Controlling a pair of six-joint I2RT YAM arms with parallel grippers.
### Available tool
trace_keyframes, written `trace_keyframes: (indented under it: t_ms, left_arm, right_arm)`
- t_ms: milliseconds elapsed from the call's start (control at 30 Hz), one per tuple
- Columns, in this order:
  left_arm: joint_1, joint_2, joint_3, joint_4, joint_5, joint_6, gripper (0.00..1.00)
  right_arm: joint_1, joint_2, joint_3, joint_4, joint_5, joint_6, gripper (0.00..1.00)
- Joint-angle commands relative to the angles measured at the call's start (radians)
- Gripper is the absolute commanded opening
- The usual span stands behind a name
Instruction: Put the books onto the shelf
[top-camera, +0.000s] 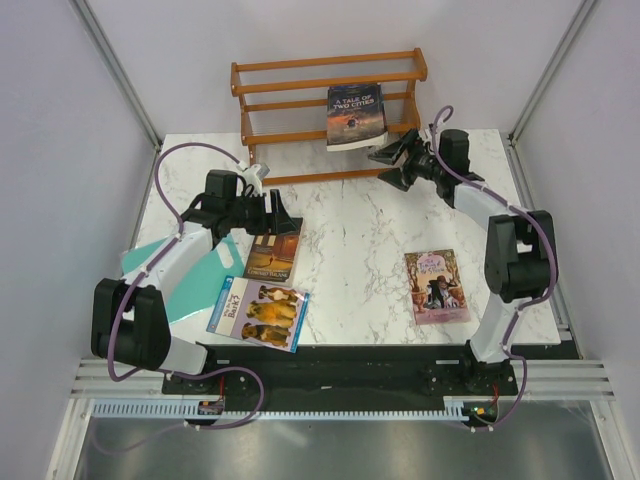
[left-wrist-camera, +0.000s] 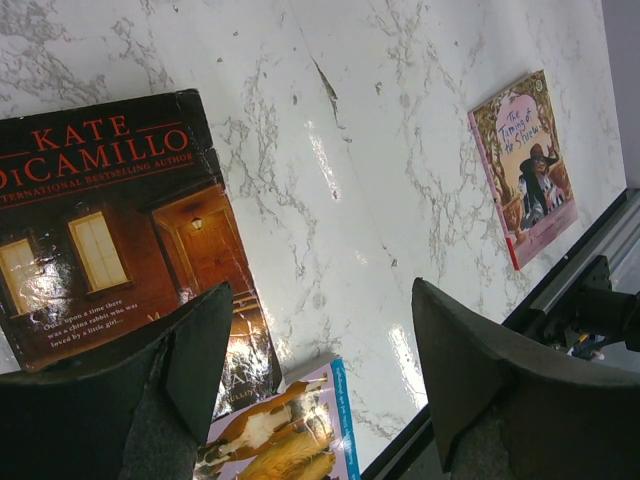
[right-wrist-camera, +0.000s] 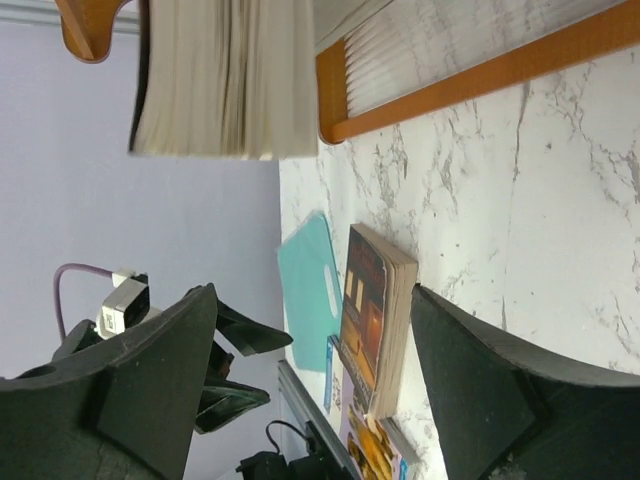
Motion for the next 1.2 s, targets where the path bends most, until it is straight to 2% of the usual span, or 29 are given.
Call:
trace_keyframes:
  t_ms: [0, 67, 167, 200, 233, 300, 433, 600, 1167]
  left_arm:
    - [0.0, -0.023, 0.001, 0.008, 0.033, 0.049, 0.79]
    - [0.001, -0.02, 0.003, 0.01, 0.036, 0.048, 0.79]
    - [0.0, -0.019, 0.003, 0.013, 0.042, 0.044, 0.79]
    - [0.0, -0.017, 0.001, 0.011, 0.042, 0.046, 0.79]
    - [0.0, -0.02, 0.001, 0.013, 0.042, 0.046, 0.79]
    - [0.0, -0.023, 0.0, 0.013, 0.042, 0.046, 0.79]
    - [0.0, -0.026, -0.003, 0.011, 0.036, 0.046, 0.79]
    - [0.001, -0.023, -0.003, 0.013, 0.042, 0.046, 0.79]
    - [0.0, -0.019, -0.005, 0.014, 0.042, 0.044, 0.79]
  right_arm:
    - [0.039, -0.167, -0.032, -0.071, 0.061, -0.16, 0.84]
    - [0.073, -0.186, -0.002, -0.201, 0.127, -0.229, 0.79]
    - [0.147, -0.174, 0.115, -0.385, 0.232, -0.373, 0.46]
    - [0.183, -0.145, 0.191, -0.427, 0.258, -0.403, 0.22]
    - [0.202, -0.128, 0.231, -0.466, 0.284, -0.458, 0.11]
    - [0.252, -0.071, 0.355, -0.594, 0.386, -0.508, 0.0]
    - [0.302, 0.041, 0.543, -0.799, 0.531, -0.617, 0.0]
    - [0.316, 0.156, 0.687, -0.915, 0.663, -0.67, 0.0]
    - [0.316, 0.27, 0.848, -0.895, 0.769, -0.662, 0.0]
